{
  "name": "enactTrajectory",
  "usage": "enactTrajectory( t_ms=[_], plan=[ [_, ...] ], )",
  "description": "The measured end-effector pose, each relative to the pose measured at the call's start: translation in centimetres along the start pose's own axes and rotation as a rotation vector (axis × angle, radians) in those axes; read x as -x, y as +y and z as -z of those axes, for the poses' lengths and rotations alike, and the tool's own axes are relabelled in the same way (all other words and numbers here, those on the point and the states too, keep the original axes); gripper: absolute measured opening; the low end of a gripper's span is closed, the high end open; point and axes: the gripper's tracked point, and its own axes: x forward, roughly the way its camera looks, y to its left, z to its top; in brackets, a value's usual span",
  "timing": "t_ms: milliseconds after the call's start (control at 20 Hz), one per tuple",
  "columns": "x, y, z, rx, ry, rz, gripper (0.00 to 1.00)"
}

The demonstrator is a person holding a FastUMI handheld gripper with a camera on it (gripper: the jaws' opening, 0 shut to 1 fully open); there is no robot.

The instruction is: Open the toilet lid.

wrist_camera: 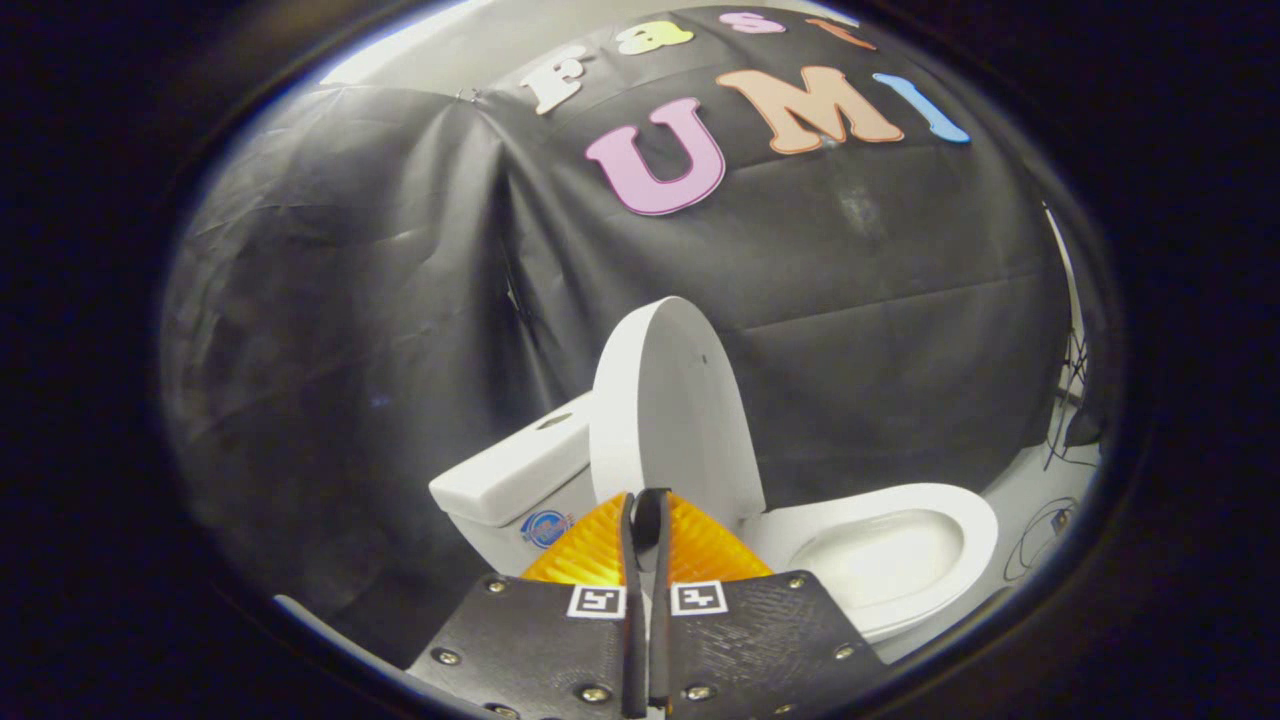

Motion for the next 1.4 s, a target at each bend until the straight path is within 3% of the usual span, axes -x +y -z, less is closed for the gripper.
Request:
enactTrajectory(
  t_ms=[800, 1200, 1300, 1350, 1400],
  plan=[
    [0.7, 0.8, 0.4, 0.024, -0.014, -0.051, 0.03],
    [0.3, 1.5, 0.8, 0.026, -0.005, -0.091, 0.13],
    [0.4, 1.8, 1.2, 0.025, 0.007, -0.11, 0.13],
    [0.6, 1.9, 1.0, 0.026, 0.005, -0.125, 0.2],
    [0.6, 2.6, 1.5, 0.02, 0.024, -0.161, 0.2]
  ],
)
